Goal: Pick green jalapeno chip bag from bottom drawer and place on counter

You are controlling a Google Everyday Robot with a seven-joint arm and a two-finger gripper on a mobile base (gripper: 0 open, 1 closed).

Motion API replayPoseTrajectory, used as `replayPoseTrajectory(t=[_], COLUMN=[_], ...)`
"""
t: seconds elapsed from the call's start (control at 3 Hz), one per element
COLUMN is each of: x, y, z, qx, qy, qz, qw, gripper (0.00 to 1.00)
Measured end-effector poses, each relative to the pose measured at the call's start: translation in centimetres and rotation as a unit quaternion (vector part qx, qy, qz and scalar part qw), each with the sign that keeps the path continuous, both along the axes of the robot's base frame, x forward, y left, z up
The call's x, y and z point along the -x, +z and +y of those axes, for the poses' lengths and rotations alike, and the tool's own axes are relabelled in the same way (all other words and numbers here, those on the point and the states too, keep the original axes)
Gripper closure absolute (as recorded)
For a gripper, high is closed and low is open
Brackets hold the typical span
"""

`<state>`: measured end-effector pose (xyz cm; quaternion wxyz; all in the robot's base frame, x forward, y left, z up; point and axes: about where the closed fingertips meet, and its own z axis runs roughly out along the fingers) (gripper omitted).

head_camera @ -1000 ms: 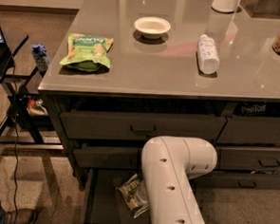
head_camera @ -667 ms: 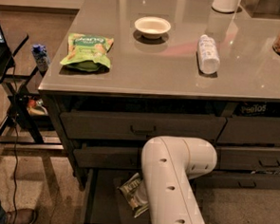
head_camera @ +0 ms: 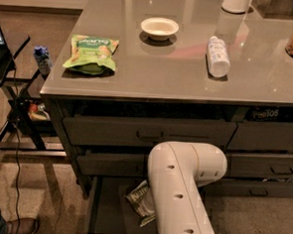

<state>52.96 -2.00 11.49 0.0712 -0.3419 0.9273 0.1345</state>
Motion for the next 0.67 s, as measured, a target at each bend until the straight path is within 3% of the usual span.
replayPoseTrajectory(t=[0.67], x=[1.4], y=[3.2], z=[-1.5], qx=[-0.003], qy=[-0.012], qz=[-0.012], qw=[0.9999], gripper=[1.0])
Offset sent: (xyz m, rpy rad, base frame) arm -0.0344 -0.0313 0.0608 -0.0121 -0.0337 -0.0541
